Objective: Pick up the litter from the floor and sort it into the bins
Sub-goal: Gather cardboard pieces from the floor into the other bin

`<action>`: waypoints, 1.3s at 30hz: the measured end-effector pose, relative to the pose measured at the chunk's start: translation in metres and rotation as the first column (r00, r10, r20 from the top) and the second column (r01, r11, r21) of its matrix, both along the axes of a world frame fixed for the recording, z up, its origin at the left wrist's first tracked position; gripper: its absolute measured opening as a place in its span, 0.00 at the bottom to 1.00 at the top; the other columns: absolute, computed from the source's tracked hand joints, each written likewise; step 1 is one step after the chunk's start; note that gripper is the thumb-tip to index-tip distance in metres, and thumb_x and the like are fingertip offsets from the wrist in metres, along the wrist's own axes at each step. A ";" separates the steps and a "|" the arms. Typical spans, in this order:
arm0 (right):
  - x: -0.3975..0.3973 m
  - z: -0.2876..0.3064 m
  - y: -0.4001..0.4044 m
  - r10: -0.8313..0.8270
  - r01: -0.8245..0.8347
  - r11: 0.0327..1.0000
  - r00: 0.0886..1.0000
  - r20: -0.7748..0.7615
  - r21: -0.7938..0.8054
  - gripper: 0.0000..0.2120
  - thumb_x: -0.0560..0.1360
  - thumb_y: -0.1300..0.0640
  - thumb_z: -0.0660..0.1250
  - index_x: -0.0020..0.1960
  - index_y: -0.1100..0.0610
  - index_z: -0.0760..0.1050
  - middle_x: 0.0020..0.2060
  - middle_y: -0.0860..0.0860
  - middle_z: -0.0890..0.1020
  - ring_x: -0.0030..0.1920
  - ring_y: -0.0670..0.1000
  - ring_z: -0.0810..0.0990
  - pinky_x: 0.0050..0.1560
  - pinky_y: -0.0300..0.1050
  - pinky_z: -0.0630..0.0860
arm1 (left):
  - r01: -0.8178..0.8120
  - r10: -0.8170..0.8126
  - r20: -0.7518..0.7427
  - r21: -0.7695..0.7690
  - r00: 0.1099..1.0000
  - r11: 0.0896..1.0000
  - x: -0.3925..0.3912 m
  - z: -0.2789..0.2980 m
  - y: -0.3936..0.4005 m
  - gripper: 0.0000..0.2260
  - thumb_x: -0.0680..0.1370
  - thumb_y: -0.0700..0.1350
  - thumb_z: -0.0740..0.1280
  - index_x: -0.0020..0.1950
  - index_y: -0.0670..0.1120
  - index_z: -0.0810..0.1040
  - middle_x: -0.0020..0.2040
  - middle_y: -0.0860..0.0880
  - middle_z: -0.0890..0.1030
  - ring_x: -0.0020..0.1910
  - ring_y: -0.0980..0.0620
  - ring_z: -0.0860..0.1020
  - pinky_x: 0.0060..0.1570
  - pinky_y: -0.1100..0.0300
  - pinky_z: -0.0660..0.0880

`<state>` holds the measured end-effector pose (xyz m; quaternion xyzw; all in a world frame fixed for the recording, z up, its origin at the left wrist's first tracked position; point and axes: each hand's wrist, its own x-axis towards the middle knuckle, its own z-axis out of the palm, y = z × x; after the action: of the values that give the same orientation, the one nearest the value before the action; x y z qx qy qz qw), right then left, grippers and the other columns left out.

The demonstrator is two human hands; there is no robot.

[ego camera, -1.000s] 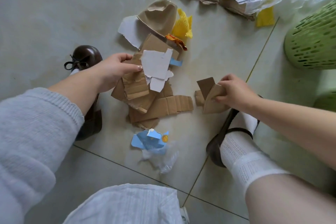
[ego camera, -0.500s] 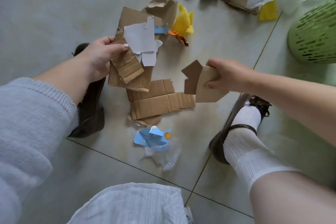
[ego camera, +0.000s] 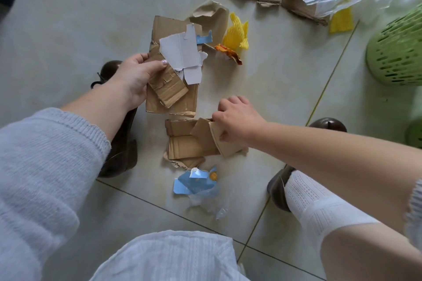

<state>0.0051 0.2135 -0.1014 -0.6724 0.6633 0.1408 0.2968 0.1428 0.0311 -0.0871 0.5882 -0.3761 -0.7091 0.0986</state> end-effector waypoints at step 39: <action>-0.326 0.301 0.242 -0.978 0.935 -0.116 -0.048 0.203 -0.337 0.11 0.71 0.56 0.66 0.51 0.57 0.70 0.41 0.52 0.78 0.41 0.52 0.76 0.37 0.45 0.71 | 0.528 -0.603 0.052 -0.545 0.796 0.651 -0.418 0.246 0.152 0.20 0.70 0.37 0.65 0.62 0.46 0.74 0.47 0.44 0.81 0.45 0.48 0.80 0.47 0.52 0.79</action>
<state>-0.3208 0.4556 0.1995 -0.0161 0.9685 -0.2107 0.1314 -0.2753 0.1831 0.1588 0.3406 -0.7148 -0.6081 0.0566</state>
